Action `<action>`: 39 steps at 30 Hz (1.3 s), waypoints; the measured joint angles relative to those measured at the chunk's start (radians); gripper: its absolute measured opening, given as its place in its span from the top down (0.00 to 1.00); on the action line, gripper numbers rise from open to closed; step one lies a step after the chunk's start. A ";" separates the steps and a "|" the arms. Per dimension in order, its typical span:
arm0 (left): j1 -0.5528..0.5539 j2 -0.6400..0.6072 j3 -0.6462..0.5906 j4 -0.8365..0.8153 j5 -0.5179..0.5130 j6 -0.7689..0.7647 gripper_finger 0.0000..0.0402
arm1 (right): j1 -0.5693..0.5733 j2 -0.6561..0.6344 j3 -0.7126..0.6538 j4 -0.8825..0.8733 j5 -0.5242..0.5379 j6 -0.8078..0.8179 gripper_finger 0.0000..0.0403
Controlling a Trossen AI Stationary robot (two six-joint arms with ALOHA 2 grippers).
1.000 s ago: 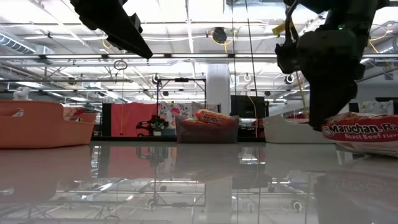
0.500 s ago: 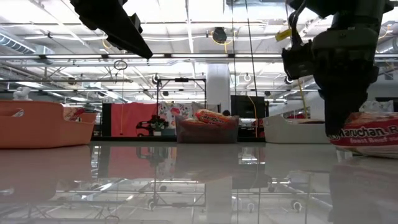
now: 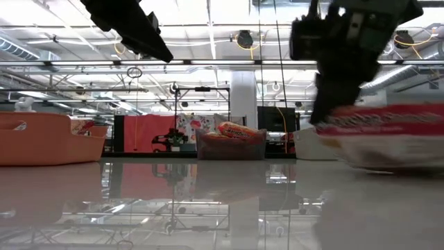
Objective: Sort Maruchan noodles
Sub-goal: Put the red noodle pack into the orange bin
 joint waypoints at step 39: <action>-0.039 0.000 -0.001 -0.023 -0.075 -0.086 0.55 | -0.017 0.008 0.000 -0.107 -0.060 -0.046 0.71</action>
